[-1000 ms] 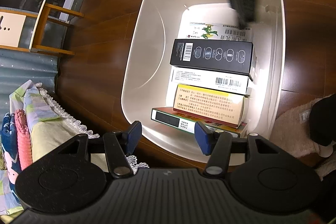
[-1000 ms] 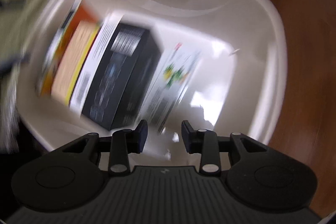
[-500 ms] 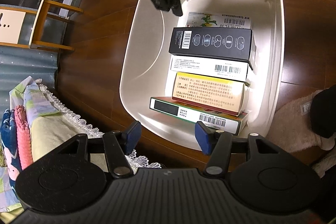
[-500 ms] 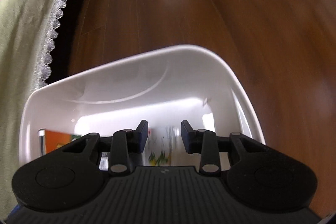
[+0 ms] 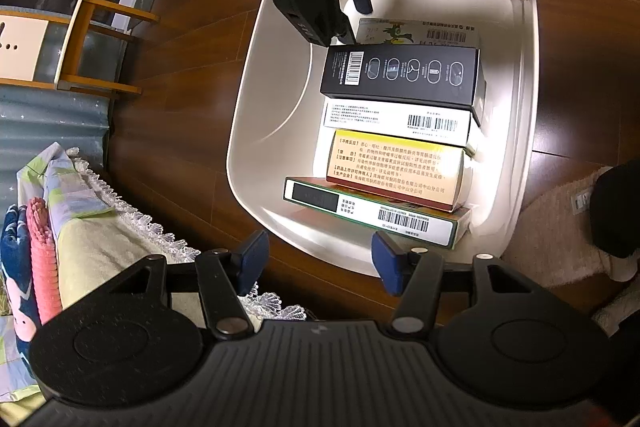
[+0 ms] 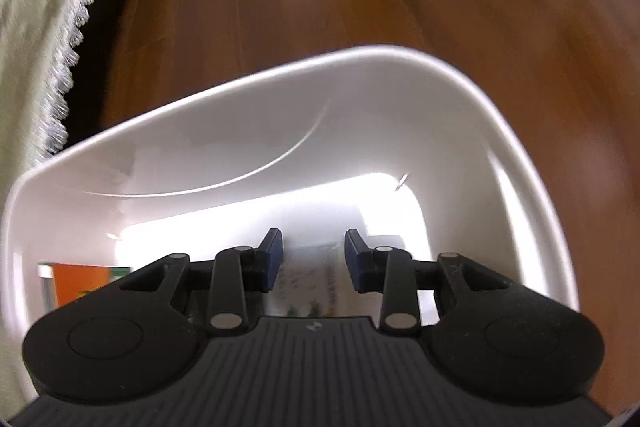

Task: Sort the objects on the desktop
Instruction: 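Raise the right gripper out of the bin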

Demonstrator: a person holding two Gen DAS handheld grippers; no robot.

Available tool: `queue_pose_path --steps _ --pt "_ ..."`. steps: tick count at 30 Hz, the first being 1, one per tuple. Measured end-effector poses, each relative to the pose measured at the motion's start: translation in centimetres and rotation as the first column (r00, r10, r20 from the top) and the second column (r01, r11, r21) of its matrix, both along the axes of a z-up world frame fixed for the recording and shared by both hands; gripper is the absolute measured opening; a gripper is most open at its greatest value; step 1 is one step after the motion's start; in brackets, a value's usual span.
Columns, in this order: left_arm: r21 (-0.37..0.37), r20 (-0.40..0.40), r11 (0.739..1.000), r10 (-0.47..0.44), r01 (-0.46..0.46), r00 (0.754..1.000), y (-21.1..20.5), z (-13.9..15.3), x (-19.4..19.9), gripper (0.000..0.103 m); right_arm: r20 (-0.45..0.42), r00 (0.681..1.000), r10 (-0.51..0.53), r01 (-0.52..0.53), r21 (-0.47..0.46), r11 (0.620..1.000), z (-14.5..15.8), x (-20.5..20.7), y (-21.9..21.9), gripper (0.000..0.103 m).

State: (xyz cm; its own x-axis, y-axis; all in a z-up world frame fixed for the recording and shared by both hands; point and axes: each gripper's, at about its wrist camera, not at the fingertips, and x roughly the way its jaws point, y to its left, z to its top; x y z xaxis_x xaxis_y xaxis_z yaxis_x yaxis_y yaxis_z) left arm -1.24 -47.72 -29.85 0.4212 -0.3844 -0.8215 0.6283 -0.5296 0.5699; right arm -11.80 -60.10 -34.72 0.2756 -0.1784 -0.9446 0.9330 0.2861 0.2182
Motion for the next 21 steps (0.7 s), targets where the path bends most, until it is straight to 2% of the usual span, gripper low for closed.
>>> queue_pose_path --steps 3,7,10,13,16,21 --pt "0.001 -0.001 1.000 -0.002 0.002 1.000 0.0 0.0 -0.1 0.061 0.023 0.999 -0.028 0.028 -0.002 1.000 0.5 -0.9 0.2 0.030" --pt "0.001 -0.001 1.000 -0.007 0.007 1.000 -0.1 -0.1 -0.3 0.061 0.077 0.993 -0.091 0.088 0.042 0.995 0.3 -1.7 0.1 0.030" --pt "0.001 -0.002 1.000 -0.006 0.006 1.000 0.0 -0.1 -0.3 0.061 0.092 0.987 -0.134 0.132 0.032 0.991 0.1 -1.9 -0.3 0.031" --pt "0.004 0.000 1.000 -0.002 0.002 1.000 0.0 -0.2 -0.2 0.062 0.071 0.985 -0.155 0.154 0.021 0.988 -0.1 -1.7 -0.2 0.031" --pt "0.004 0.000 1.000 0.000 0.000 1.000 0.1 -0.2 -0.1 0.062 0.003 0.990 -0.143 0.143 0.010 0.990 -0.7 -0.7 0.0 0.031" --pt "0.000 -0.001 1.000 -0.001 0.001 1.000 0.1 -0.1 -0.1 0.062 0.030 0.993 -0.116 0.114 0.059 0.992 -1.0 -0.6 0.6 0.031"
